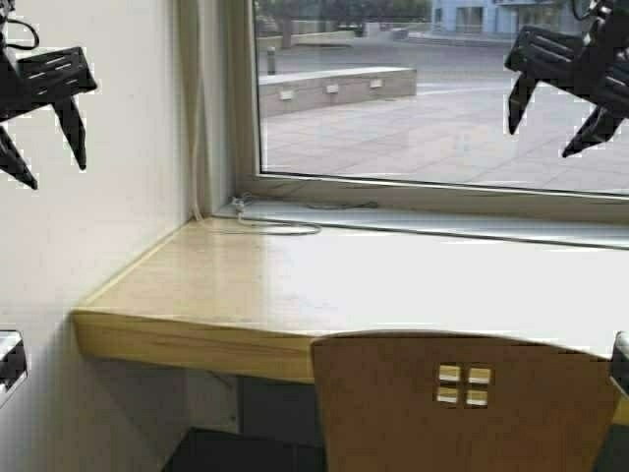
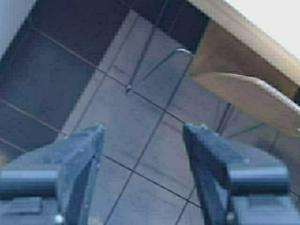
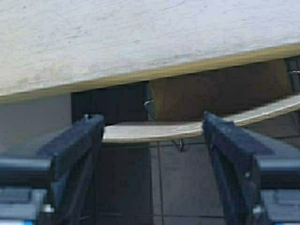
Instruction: Push the chairs under the table
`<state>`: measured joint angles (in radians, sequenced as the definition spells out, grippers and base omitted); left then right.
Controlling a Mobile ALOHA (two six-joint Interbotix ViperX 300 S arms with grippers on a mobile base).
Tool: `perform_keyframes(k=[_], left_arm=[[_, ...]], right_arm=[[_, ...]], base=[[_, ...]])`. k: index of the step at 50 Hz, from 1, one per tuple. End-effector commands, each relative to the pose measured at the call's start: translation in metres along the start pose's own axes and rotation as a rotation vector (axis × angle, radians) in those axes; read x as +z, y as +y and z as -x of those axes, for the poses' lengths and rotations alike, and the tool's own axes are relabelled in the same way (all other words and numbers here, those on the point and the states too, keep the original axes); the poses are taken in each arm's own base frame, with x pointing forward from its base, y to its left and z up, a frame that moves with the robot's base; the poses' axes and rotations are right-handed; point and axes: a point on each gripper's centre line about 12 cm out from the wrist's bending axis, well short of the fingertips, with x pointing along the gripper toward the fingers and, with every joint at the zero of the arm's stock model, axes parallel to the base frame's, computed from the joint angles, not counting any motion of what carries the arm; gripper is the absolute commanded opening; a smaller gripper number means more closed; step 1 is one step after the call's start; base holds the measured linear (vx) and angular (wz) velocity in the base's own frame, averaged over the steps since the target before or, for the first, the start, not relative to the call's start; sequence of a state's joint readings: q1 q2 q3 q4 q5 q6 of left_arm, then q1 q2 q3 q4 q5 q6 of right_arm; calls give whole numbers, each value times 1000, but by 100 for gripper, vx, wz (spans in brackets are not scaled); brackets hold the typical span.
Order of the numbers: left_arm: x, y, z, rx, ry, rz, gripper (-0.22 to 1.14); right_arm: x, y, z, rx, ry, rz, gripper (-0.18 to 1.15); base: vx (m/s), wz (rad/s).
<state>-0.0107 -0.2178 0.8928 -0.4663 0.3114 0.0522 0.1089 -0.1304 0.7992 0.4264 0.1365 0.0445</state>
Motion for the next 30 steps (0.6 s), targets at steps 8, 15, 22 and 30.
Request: perform_keyframes(k=[8,15,22,30], left_arm=[[12,-5,6,-10,-67,-36,87],[11,-4,6,-10,-68,-33,87],[14,-6,9,-16,-81,-34,87],[15,-8,17,-26,-109,-37,87]], right_arm=[[13,6,11,20,-57,15,95],[12,6,13,21,-58,19,95],[16,7,15,26,-68,18,95],[18,13,21,42,-82,28,95]], base=[[-11,37],[-14,26],[-17,20],[-19,14]])
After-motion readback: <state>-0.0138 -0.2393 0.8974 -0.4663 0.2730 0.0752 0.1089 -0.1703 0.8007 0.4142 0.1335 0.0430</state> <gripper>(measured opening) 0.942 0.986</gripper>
